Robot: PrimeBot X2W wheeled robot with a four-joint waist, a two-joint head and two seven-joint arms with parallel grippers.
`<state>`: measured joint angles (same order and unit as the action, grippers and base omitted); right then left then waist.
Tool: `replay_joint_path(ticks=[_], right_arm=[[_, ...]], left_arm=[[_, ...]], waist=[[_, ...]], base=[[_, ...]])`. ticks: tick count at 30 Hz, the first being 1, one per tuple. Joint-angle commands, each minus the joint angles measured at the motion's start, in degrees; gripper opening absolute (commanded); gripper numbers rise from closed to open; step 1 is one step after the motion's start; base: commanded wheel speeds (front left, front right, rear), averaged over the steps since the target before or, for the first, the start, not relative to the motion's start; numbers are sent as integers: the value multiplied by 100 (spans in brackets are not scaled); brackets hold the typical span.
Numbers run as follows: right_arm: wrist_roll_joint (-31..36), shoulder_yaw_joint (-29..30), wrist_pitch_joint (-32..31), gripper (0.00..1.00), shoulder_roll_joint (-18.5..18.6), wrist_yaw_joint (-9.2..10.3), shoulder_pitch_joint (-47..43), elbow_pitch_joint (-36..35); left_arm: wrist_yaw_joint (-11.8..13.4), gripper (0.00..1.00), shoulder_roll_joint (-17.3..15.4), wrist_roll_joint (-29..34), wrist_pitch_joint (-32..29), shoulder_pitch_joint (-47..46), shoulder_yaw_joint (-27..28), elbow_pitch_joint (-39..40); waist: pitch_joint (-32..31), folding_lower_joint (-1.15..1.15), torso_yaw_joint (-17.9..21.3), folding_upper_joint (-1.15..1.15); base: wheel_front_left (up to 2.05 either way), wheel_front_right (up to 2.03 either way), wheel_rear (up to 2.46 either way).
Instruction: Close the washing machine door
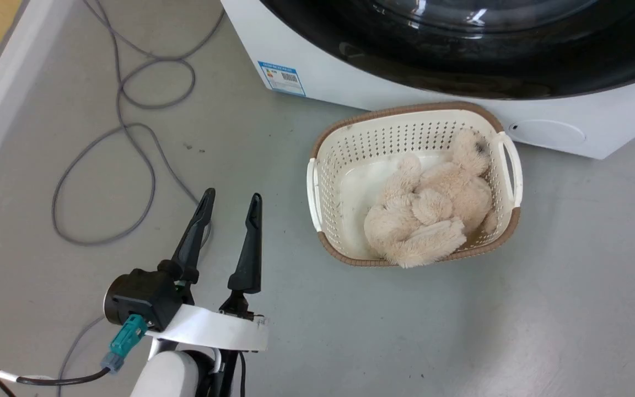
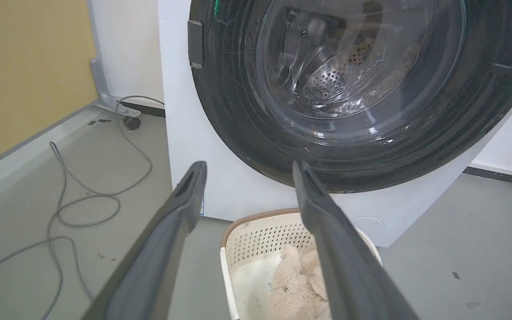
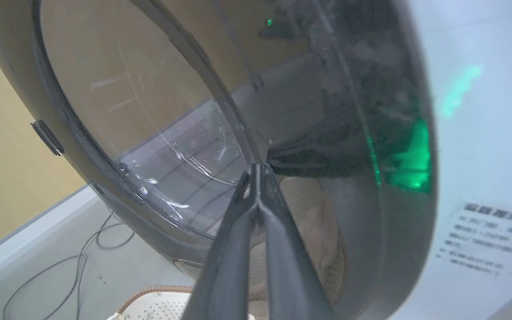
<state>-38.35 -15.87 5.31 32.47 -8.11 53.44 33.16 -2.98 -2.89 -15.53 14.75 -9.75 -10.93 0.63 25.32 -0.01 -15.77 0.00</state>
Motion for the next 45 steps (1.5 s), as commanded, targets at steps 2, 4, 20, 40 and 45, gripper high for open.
replay_joint_path(ticks=[2, 4, 20, 40, 45], right_arm=[[41, 124, 146, 0, 51, 62, 77, 66], [46, 113, 245, 0, 0, 62, -30, 69], [651, 412, 943, 0, -674, 62, -1820, -532], [2230, 1970, 968, 0, -2512, 62, -4987, -2617], [2551, 1915, 925, 0, -2583, 62, -5427, -2745]], left_arm=[[47, 100, 2, -29, 25, -35, 18, -12], [52, 100, 2, -22, 25, -1, 46, -36], [-9, 100, 2, 9, 25, 474, 580, -407], [102, 100, 2, 306, 25, 995, 895, -614], [111, 100, 2, 352, 25, 1054, 899, -648]], waist=[[-121, 1, 52, 0], [-248, 1, 111, 0], [-1563, 1, 891, 0], [-2324, 1, 1271, 0], [-2375, 1, 1250, 0]], base=[[0, 0, 0], [0, 0, 0], [0, 0, 0], [0, 0, 0], [0, 0, 0]])
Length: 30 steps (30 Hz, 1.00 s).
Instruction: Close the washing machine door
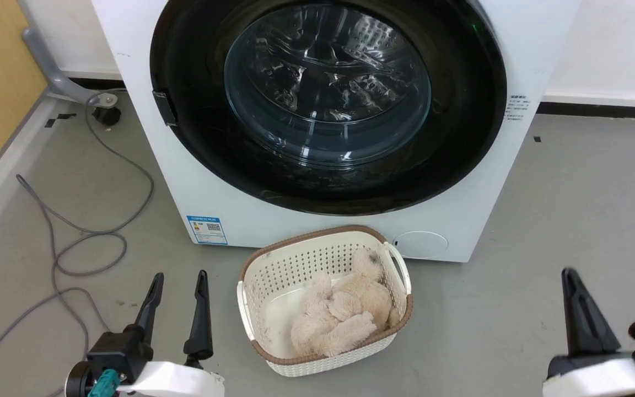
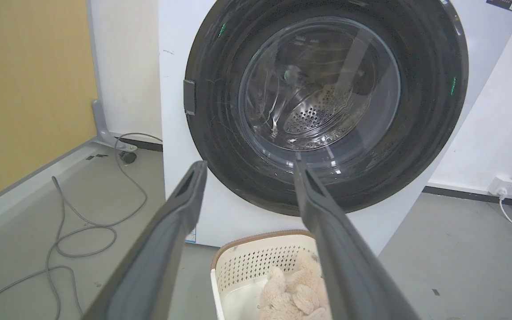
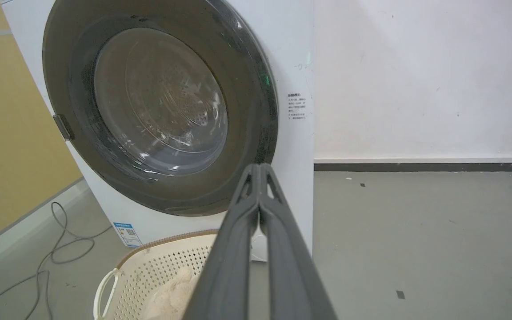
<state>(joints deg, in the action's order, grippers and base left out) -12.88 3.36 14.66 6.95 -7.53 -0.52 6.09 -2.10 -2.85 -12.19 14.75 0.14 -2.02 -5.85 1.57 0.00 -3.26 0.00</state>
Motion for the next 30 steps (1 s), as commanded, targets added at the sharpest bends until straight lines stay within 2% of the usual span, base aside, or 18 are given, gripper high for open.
replay_joint_path(ticks=[1, 2, 21, 22, 30], right_arm=[[56, 6, -9, 0, -41, 4, -88, -56], [108, 38, -6, 100, -76, 4, -171, -86], [256, 105, 21, 100, -183, 4, -211, -145], [231, 100, 6, 0, -156, 0, -169, -112], [266, 81, -43, 0, -163, -1, -159, -124]], left_arm=[[19, 100, -3, 46, 25, 75, 5, -14], [2, 100, -3, 76, 25, 91, -2, -37], [-35, 100, -3, 219, 25, 136, -17, 72], [-39, 0, 0, 201, 0, 73, -23, 60], [-31, 0, 1, 234, -57, 70, -24, 67]], waist=[[-10, 0, -6, 0], [-19, 0, -13, 0], [-8, 0, -19, 0], [-7, 0, -20, 0], [-11, 0, -7, 0]], base=[[0, 0, 0], [0, 0, 0], [0, 0, 0], [0, 0, 0], [0, 0, 0]])
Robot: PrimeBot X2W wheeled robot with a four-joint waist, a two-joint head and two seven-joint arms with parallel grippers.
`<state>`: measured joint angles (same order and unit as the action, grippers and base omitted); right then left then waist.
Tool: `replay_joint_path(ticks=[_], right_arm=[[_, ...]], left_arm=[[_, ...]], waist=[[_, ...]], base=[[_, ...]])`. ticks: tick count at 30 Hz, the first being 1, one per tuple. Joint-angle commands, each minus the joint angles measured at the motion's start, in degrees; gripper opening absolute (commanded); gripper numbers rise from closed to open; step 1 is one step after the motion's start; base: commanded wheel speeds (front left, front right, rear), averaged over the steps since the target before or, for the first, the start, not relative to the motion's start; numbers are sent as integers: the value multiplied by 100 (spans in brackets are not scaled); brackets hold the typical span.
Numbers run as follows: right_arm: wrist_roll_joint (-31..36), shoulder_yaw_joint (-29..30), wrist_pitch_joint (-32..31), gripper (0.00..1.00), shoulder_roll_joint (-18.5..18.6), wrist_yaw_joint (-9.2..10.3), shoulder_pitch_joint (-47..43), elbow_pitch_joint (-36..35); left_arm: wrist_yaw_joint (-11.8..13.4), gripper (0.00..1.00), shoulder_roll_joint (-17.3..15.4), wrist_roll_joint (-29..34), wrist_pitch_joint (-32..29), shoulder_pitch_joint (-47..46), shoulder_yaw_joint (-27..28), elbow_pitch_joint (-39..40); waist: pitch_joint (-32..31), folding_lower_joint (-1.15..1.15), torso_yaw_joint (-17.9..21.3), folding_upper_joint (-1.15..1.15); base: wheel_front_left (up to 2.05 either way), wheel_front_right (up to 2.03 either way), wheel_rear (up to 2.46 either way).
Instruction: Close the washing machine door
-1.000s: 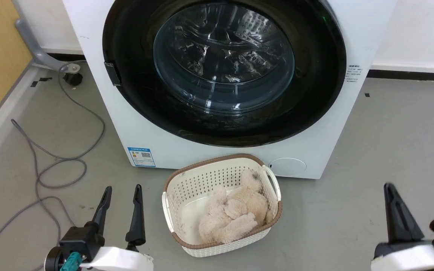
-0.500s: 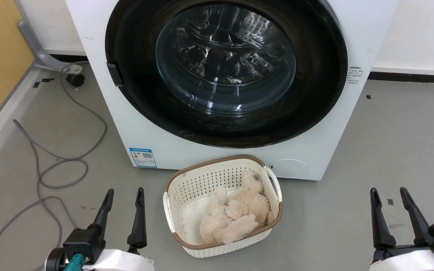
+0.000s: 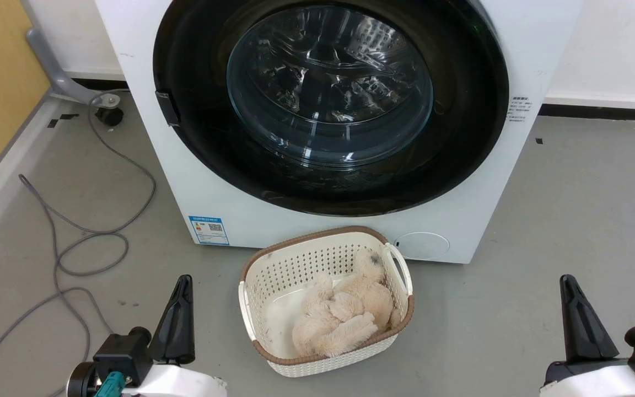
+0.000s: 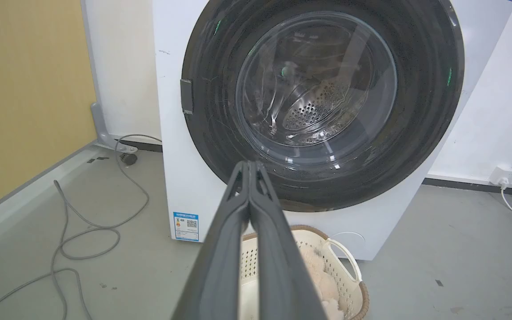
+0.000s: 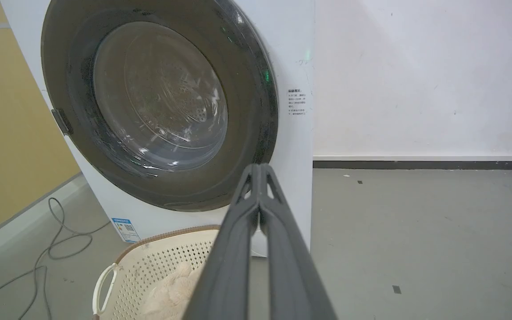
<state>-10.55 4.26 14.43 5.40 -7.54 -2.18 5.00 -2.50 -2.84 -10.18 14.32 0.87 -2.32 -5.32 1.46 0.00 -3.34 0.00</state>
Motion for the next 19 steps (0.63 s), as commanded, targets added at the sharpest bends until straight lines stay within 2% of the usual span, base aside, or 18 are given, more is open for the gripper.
replay_joint_path(ticks=[1, 19], right_arm=[[41, -12, -32, 0, -10, 0, 8, -19], [193, -74, -243, 0, -46, 1, 40, -92]], left_arm=[[10, 0, 0, 41, -26, -4, 8, 19], [46, 0, -1, 187, -237, -16, 42, 96]], waist=[[-2, 0, 4, 0], [-23, 0, 53, 0]], base=[[0, 0, 0], [0, 0, 0]])
